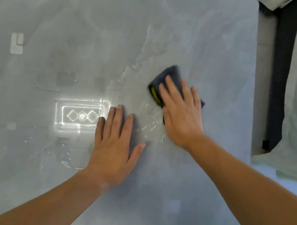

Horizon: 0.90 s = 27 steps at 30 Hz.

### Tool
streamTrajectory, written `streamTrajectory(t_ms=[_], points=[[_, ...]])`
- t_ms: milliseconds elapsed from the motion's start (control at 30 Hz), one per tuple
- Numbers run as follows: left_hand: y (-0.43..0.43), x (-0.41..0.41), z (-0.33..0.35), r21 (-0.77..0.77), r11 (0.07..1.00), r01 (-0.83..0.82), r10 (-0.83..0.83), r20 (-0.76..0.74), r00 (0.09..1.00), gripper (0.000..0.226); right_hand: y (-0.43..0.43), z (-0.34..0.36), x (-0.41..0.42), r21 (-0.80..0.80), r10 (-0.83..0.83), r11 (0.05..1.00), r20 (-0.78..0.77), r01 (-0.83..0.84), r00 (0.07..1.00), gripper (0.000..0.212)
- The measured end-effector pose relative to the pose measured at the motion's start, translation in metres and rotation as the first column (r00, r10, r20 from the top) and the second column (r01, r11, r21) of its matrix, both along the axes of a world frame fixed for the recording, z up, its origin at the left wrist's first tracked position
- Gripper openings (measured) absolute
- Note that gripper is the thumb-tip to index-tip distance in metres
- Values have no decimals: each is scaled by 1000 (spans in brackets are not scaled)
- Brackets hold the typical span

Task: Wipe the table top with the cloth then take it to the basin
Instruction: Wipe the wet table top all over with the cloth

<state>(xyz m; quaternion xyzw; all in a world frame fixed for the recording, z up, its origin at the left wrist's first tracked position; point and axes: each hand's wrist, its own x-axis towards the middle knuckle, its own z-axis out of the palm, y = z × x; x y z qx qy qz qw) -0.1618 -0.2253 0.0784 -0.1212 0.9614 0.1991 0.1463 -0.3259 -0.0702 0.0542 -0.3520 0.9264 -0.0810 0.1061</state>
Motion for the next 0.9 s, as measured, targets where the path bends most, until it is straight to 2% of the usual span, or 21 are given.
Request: streamTrajectory(t_ms=[67,133,200,267,333,400,467,533,567,633,700,733,800,900], points=[[2,8,-1,-4,1000,16,-16,31,999,77,23,2,36,46,188,981,17,-189,982,59],[5,17,-1,-9,999,39,-39,53,998,77,36,1,33,57,273,960,28,-275,961,58],[6,24,-2,-7,998,70,-70,47,996,77,30,-2,11,30,172,985,10,-172,985,58],[8,28,-2,3,995,100,-101,33,994,77,15,-2,-4,-18,-78,997,15,78,997,59],[11,30,-3,15,993,119,-120,19,993,77,4,-5,12,-37,-263,964,13,264,965,60],[14,31,-2,34,991,131,-132,10,991,77,9,-6,57,-16,-272,962,-8,272,962,59],[16,32,-2,34,989,147,-147,3,989,77,26,-4,103,13,-155,988,-3,155,988,57],[18,36,-3,19,983,180,-180,2,984,77,43,-2,113,33,-58,998,20,57,998,56],[19,39,-4,14,980,199,-199,-4,980,76,48,-1,100,33,-62,998,16,62,998,56],[21,43,-5,3,971,240,-240,-18,971,76,51,-2,65,34,-236,971,8,236,972,58],[22,46,-6,-10,965,263,-263,-33,964,75,55,-3,36,24,-464,886,11,464,886,58],[22,48,-5,-9,964,264,-264,-33,964,75,56,-4,37,18,-519,855,13,519,855,58],[22,51,-3,2,962,271,-271,-11,962,75,58,-5,70,26,-525,851,-9,525,851,58],[29,54,1,6,953,301,-301,-3,953,77,69,-1,146,63,-387,920,-7,387,922,60]])
